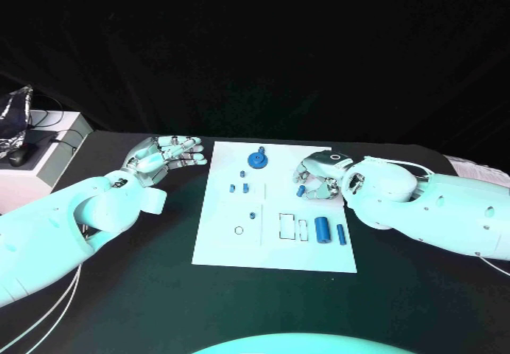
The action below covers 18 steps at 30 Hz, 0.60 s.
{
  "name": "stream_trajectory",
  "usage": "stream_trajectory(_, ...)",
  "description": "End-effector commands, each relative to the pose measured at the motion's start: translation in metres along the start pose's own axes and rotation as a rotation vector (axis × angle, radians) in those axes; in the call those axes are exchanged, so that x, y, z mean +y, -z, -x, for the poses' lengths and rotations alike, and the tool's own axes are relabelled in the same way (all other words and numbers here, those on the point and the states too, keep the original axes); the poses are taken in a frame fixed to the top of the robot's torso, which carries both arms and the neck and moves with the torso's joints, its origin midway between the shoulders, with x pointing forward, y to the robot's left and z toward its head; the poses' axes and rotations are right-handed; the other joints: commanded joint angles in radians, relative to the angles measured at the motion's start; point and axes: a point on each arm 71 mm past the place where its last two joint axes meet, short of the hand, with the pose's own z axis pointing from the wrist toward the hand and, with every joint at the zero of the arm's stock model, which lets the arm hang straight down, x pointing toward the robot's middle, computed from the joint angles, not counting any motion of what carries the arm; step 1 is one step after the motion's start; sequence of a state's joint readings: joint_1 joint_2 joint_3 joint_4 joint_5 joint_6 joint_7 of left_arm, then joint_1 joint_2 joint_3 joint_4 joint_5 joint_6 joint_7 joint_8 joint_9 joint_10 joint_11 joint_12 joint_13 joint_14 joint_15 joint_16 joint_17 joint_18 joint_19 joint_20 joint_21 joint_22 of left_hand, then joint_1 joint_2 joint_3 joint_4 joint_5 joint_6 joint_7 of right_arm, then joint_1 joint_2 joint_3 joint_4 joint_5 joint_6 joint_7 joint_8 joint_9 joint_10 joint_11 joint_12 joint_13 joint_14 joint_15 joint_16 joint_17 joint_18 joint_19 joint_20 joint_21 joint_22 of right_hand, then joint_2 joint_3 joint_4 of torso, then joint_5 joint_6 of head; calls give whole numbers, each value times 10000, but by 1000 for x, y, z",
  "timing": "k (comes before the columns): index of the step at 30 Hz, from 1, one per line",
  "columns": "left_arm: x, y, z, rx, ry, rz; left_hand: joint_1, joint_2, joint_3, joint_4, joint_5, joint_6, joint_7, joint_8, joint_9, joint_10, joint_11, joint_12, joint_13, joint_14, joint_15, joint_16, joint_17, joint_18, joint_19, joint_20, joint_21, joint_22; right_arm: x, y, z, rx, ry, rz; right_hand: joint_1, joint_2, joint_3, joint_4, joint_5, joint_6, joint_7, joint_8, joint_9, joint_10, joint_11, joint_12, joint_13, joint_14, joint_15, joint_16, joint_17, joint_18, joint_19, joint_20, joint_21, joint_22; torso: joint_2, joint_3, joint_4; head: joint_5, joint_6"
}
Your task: Assemble the parts on the task board
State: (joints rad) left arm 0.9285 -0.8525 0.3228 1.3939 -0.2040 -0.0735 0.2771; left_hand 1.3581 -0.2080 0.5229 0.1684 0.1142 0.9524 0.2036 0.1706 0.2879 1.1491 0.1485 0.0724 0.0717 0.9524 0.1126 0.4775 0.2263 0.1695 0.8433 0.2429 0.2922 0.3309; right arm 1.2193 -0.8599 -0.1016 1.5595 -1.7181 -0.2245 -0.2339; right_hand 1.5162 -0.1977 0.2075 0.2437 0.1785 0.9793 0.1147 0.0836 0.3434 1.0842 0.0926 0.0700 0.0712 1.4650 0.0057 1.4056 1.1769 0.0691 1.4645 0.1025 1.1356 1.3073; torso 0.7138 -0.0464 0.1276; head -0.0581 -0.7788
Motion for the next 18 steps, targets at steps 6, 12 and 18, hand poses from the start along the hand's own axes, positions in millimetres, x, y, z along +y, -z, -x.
stream_trajectory(6,-1,0,-2,152,57,-102,41,16,-20,44,-13,-20,31,18,-13,-37,25,-55,16,93,-6,-70,15,126,85,6,-31,-15,3,-2,-1,-5,399,53,275,14,975,317,-138,598,41,182,-43,503,-141,38,-24,277,-150,37,9,119,96,-105,71,313,-5,17,-6,33,-41)
stream_trajectory(12,-1,0,-2,136,54,-80,41,16,-20,44,-13,-20,31,18,-13,-37,25,-55,16,93,-6,-70,15,126,85,6,-31,-15,4,-2,-2,29,389,86,199,-61,1900,391,-251,1071,61,393,18,1047,-261,41,-24,298,-307,39,0,81,166,-271,242,433,-12,25,-19,48,-64)
stream_trajectory(18,0,0,-2,128,54,-69,41,16,-20,44,-13,-20,31,18,-13,-37,25,-55,16,93,-6,-70,15,126,85,6,-31,-15,5,-2,-3,106,418,83,162,-72,2386,275,-246,1321,11,560,120,1422,-322,53,-9,306,-286,43,-15,56,198,-283,331,500,-7,17,-10,48,-90)
